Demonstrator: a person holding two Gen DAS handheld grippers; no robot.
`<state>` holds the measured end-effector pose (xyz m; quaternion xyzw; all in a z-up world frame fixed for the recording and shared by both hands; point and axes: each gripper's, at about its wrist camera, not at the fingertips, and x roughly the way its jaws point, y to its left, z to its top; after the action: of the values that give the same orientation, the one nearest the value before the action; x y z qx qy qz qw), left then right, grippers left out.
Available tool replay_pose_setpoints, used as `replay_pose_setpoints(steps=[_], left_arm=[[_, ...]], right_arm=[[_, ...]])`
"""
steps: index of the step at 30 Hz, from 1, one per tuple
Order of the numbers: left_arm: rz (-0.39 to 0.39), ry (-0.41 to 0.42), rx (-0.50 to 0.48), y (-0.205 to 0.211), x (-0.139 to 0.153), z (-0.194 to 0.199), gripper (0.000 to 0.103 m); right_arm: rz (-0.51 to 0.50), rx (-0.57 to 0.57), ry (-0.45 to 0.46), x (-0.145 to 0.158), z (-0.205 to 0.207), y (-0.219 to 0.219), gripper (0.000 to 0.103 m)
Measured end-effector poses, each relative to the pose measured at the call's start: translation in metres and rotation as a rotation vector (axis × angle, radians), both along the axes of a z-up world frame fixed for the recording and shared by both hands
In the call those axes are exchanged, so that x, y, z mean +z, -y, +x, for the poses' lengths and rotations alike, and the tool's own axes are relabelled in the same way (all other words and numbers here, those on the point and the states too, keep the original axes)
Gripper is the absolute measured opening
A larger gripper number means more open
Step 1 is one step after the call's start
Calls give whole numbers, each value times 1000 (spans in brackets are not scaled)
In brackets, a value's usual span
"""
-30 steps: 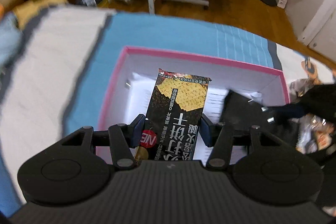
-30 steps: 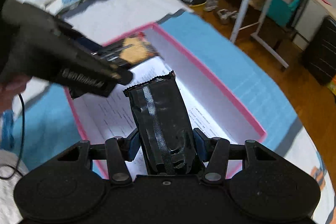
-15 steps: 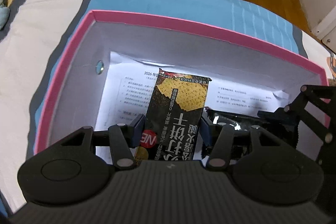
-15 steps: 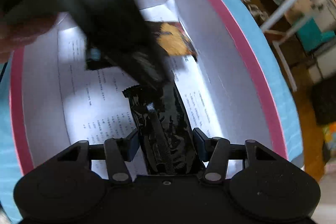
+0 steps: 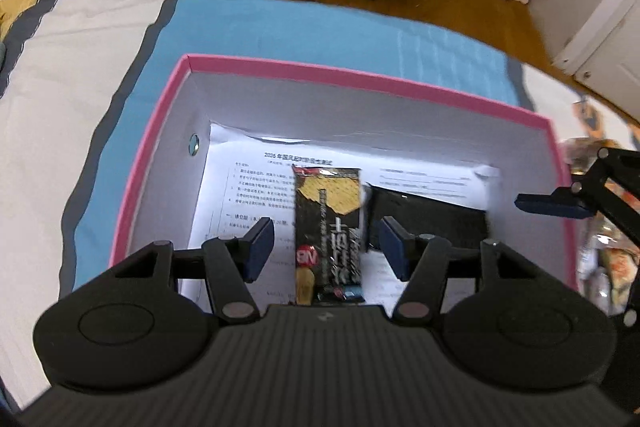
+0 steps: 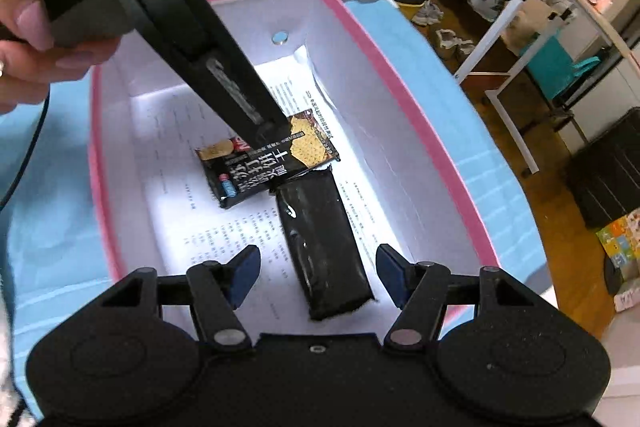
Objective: Organize snacks
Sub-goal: 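Withdraw both tools from the box back toward the snack pile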
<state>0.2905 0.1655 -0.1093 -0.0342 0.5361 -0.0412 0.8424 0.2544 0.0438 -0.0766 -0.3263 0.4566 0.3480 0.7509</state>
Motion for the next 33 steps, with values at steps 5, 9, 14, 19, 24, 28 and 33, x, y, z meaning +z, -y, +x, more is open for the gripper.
replay_pose_setpoints(steps=[5, 9, 14, 19, 24, 28, 33], left_arm=[[24, 16, -56, -2, 31, -33, 59], [85, 29, -102, 0, 59, -61, 62], [97, 49, -144, 5, 89, -96, 62], [72, 54, -180, 17, 109, -126, 66], [96, 112, -250, 43, 124, -161, 78], [94, 166, -319, 75, 129, -182, 86], [11, 241, -324, 111, 126, -191, 88]], right_arm=[[16, -42, 33, 26, -20, 12, 69], [31, -46, 34, 46, -39, 19, 69], [41, -53, 49, 64, -61, 29, 71], [120, -102, 50, 79, -83, 56, 71], [201, -173, 72, 94, -110, 100, 73], [264, -239, 121, 103, -136, 144, 74], [284, -327, 154, 103, -163, 192, 75]])
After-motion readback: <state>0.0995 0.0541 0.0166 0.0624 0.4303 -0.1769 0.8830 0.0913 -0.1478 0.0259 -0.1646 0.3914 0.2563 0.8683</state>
